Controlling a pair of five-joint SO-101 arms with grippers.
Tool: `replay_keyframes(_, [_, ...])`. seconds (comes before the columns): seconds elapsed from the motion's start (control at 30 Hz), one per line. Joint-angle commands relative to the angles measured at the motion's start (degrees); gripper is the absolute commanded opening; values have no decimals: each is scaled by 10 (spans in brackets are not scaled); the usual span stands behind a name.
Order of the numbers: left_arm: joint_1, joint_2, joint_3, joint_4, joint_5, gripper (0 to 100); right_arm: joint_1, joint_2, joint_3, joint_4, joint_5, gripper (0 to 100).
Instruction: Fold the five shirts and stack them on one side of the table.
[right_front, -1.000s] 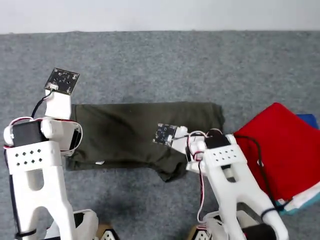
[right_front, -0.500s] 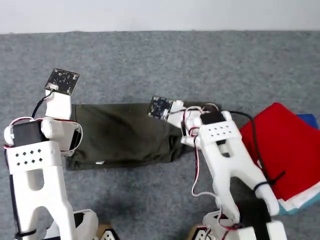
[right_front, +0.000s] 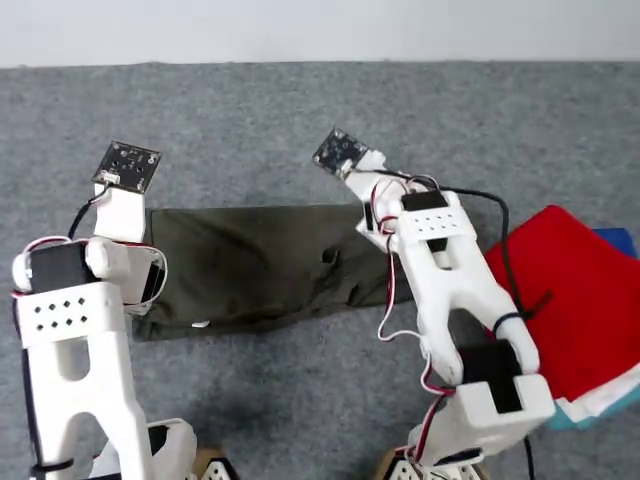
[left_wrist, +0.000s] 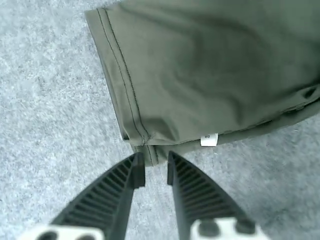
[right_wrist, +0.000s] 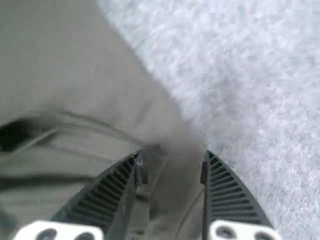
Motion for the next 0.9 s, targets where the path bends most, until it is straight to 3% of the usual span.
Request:
replay_keyframes(0.0, [1, -11, 2, -15, 2, 86, 7, 22, -46, -6, -25, 180])
replay_keyframes(0.1, [1, -12, 2, -14, 2, 86, 9, 24, -63, 61, -24, 180])
replay_keyframes(0.27, [1, -12, 2, -14, 2, 86, 2, -51, -107, 268, -20, 180])
replay_keyframes(0.47, [1, -13, 2, -14, 2, 86, -58, -74, -62, 401, -24, 162])
replay_keyframes(0.67, [1, -13, 2, -12, 2, 86, -103, -71, -5, 372, -25, 23])
replay_keyframes(0.87, [1, -13, 2, -12, 2, 86, -113, -70, 24, 283, -25, 20])
